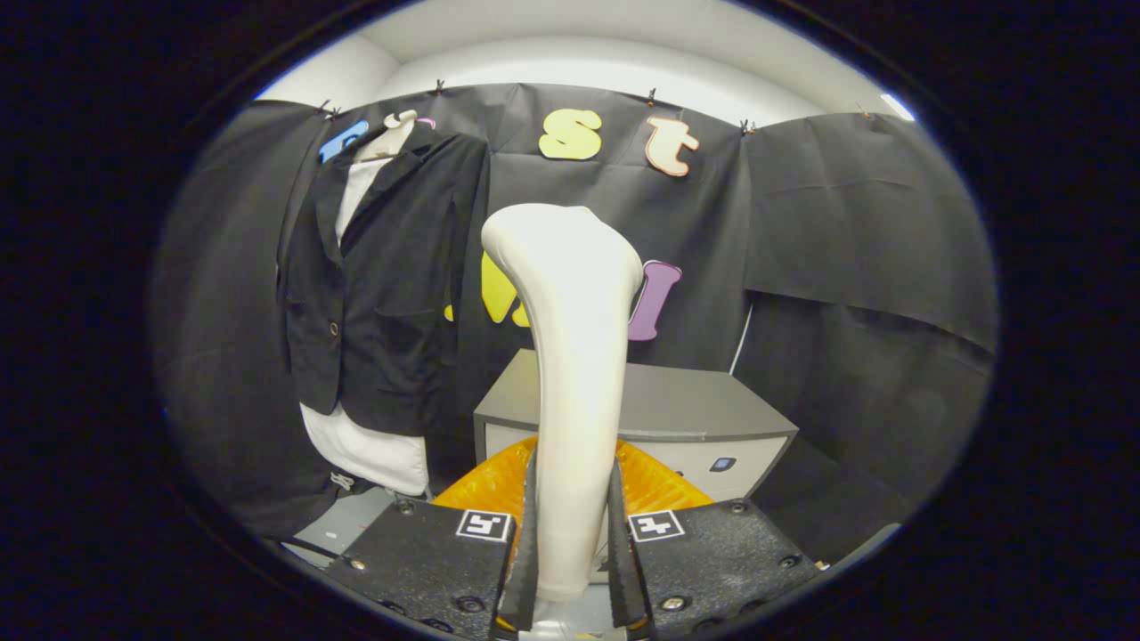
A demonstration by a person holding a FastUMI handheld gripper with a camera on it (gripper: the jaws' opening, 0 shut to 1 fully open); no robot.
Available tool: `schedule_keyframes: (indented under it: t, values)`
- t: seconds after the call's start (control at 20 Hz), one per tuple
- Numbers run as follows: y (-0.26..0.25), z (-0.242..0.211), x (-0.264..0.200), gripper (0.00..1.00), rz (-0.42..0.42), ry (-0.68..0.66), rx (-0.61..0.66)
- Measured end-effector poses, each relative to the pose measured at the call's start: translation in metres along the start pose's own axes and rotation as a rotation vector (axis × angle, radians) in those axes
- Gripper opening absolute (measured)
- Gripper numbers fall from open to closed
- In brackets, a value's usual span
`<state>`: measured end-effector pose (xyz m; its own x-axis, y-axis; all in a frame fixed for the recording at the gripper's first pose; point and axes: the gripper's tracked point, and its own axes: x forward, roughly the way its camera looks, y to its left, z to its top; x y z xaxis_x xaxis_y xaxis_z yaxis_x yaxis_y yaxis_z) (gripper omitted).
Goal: Iron the clothes twice with a garment steamer, once on the left side and once on the right side.
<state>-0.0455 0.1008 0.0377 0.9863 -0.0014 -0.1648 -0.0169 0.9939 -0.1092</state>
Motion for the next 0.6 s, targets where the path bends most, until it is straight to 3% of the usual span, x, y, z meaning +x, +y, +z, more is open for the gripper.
schedule_keyframes:
  t: [0.6]
  values:
    - [-0.057,-0.011,-0.014,0.35,0.083,-0.018,0.012]
